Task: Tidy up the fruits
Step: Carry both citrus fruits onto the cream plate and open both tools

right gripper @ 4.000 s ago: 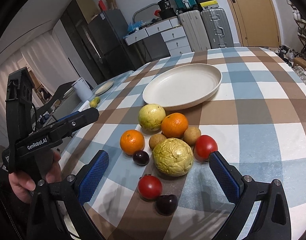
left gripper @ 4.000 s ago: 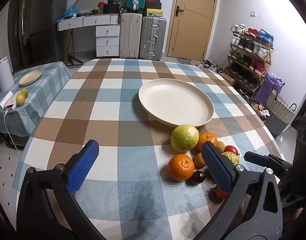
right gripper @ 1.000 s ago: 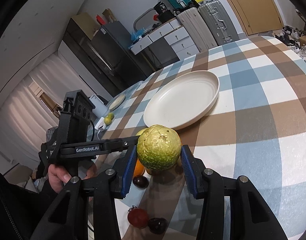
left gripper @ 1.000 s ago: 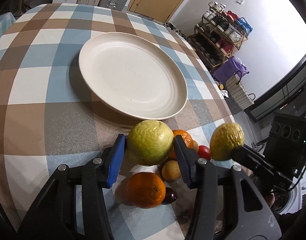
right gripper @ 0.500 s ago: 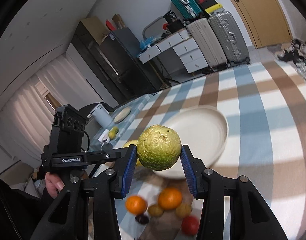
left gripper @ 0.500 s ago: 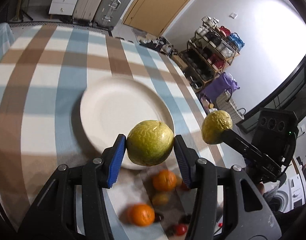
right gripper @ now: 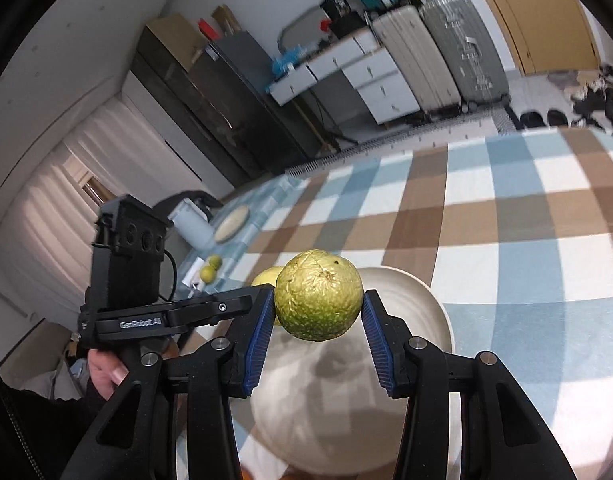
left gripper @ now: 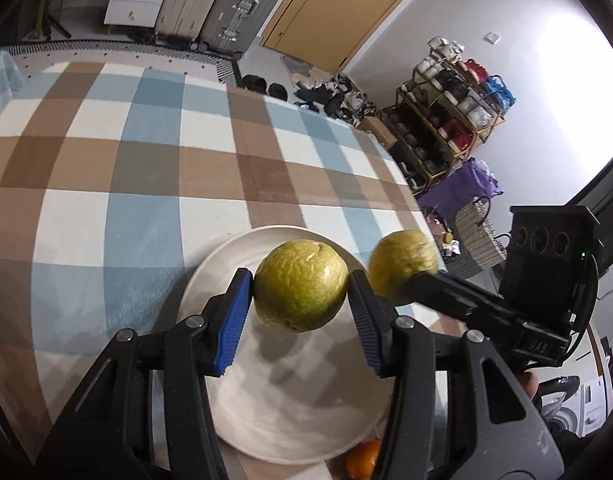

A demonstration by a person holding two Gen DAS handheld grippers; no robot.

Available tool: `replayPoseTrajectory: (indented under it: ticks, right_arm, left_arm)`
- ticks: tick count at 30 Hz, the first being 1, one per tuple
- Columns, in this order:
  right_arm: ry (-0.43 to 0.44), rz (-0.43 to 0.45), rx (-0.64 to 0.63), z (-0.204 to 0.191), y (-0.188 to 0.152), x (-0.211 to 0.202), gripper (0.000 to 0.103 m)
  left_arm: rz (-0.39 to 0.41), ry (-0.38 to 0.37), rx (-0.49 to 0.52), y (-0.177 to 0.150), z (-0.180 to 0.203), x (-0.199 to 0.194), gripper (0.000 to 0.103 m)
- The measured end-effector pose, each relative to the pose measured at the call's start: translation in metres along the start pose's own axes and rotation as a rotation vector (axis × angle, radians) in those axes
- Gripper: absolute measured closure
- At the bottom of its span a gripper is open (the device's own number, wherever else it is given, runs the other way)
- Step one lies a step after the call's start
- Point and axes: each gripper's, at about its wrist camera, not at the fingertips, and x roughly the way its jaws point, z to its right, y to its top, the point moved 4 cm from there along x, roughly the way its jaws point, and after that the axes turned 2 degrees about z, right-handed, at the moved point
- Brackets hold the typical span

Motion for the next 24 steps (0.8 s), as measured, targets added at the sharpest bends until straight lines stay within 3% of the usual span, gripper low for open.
replayPoseTrajectory:
  ticks: [6,15,21,24]
  right_arm:
    - [-0.011,-0.094,0.05,0.024,-0.006,0.042,0.058]
    - [-0.029,-0.135,0.091,0.041,-0.009,0.065,0.056]
    - [-0.03,-0.078,0.097,0.038,-0.004,0.049,0.044]
    - [-0.033,-0.048,0.083,0.029,-0.002,0.034,0.041]
  left_arm:
    - [-0.04,0.008,-0.022,-0.006,-0.017,0.033,0.056]
    - [-0.049,0.037,-0.043,-0.001,-0.027,0.053,0.056]
    - [-0.009,0.044,-0.05,0.001,-0.021,0.035,0.056]
    - [0.008,0.055,-0.044,-0.002,-0.014,0.019,0.048]
